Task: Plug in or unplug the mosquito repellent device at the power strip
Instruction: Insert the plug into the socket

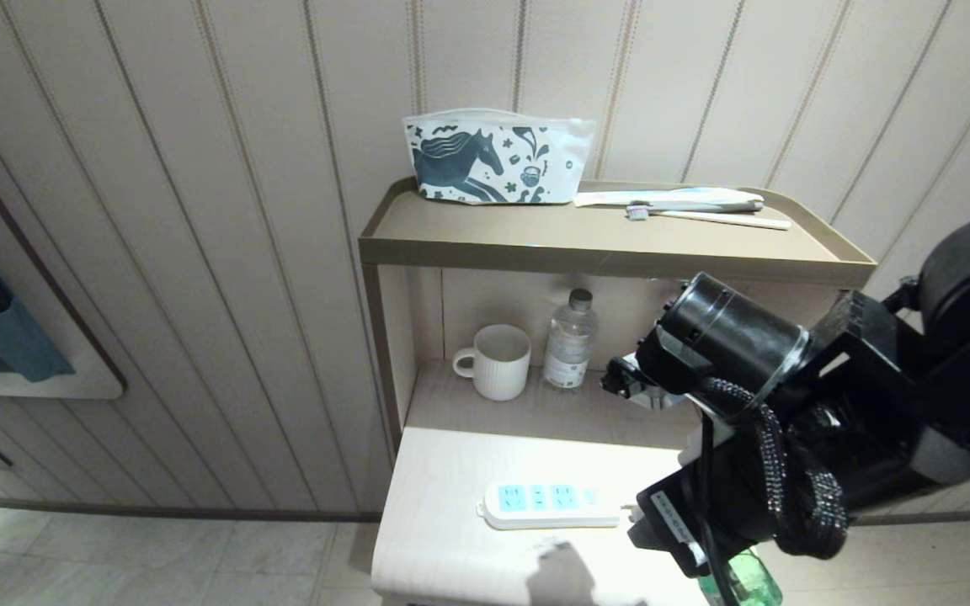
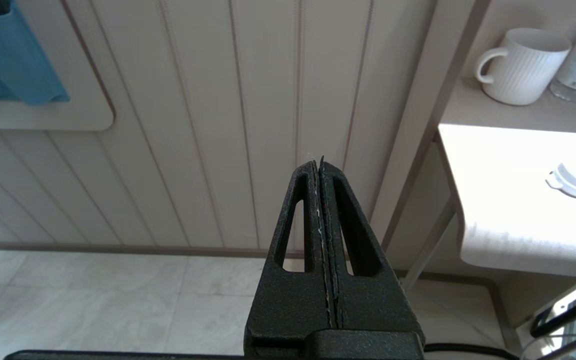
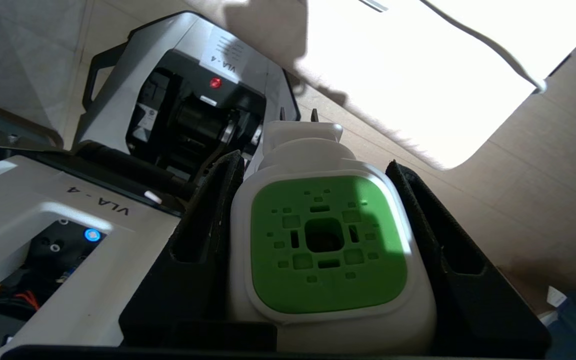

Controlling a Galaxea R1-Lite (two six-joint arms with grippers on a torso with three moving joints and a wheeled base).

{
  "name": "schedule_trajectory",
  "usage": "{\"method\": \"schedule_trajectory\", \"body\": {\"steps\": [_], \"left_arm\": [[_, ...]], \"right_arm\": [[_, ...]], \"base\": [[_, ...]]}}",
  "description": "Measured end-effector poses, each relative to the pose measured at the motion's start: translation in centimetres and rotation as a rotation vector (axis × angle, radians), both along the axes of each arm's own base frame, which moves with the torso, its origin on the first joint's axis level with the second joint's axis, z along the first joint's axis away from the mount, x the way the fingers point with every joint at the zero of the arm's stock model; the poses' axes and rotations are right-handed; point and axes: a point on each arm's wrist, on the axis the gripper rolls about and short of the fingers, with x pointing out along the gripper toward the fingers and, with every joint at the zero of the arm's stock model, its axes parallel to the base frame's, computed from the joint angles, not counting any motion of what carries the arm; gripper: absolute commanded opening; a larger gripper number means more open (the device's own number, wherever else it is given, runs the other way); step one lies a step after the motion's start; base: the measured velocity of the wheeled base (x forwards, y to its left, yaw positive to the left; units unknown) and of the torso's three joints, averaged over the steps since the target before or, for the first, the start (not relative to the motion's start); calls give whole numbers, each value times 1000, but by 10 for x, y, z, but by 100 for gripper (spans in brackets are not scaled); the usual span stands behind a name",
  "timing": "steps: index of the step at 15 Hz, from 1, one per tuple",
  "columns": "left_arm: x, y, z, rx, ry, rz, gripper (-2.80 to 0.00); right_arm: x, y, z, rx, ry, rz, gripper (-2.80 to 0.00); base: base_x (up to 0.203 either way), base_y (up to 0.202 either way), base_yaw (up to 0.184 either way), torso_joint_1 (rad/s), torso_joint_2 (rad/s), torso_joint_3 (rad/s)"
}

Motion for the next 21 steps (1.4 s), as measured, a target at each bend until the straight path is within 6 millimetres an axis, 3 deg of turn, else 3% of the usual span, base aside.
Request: {"method": "schedule_trajectory", "body": {"steps": [6,11,21], "left_arm": [[0,0,0,0,0,0,-280],[0,0,0,0,0,0,-280],[0,0,0,0,0,0,-280]], "right_arm": [[32,10,12,47,-41,-42,-280],[64,10,6,55,-43,-130,-280],[58,11,25,15,3,-150,-280]], "base": [[0,0,0,0,0,0],[0,0,0,0,0,0],[0,0,0,0,0,0]]}}
